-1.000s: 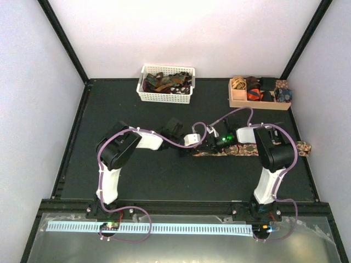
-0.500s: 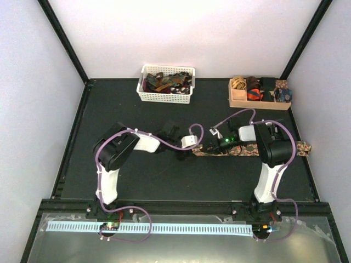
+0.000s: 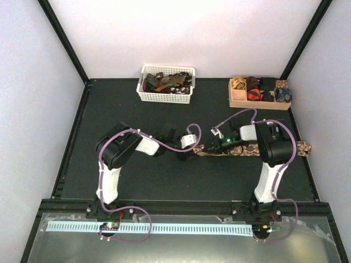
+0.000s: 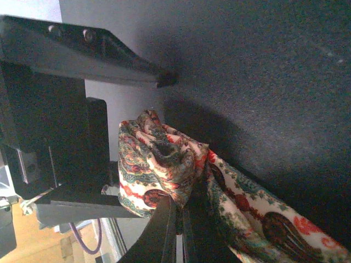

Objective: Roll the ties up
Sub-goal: Roll the tie at the center of the board.

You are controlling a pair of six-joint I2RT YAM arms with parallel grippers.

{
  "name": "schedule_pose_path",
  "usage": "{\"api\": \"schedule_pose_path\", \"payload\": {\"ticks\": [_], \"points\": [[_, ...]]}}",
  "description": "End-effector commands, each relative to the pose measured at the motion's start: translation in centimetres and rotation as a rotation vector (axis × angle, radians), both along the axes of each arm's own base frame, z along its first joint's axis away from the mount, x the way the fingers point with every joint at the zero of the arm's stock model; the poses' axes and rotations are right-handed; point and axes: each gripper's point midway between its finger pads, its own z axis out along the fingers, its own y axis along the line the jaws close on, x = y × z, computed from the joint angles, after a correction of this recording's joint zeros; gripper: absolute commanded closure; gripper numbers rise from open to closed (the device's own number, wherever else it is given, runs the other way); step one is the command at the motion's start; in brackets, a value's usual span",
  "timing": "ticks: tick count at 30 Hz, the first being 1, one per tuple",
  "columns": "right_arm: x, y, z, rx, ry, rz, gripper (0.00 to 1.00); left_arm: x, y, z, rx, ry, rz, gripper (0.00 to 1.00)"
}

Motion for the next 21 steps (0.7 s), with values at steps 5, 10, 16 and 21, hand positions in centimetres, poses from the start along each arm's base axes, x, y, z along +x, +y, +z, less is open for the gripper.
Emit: {"api": "schedule_pose_path", "payload": {"ticks": [5,10,16,21], "points": [[-0.2,-1.2,-1.6,-0.084,0.015,-0.017,0.99,0.1,-0.7,-2.8,0.106,0.051,0.017,0.26],[0.2,-1.0,-1.0,-0.064,0.005,-0.019,0.99,-0.8,0.6,-3.6,0.209,0.063,-0.016,0.30],[0.0,-0.5,-1.0,-0.031,0.013,-0.017,0.99,-0.2,2.8,-4.5,0.355,0.084,0.038,0.45],[0.4,-0.1,-0.6,-0.012,0.009,-0.023,0.99,0.0,4.4,-3.8,0.369,0.054,0.043,0.54]]}}
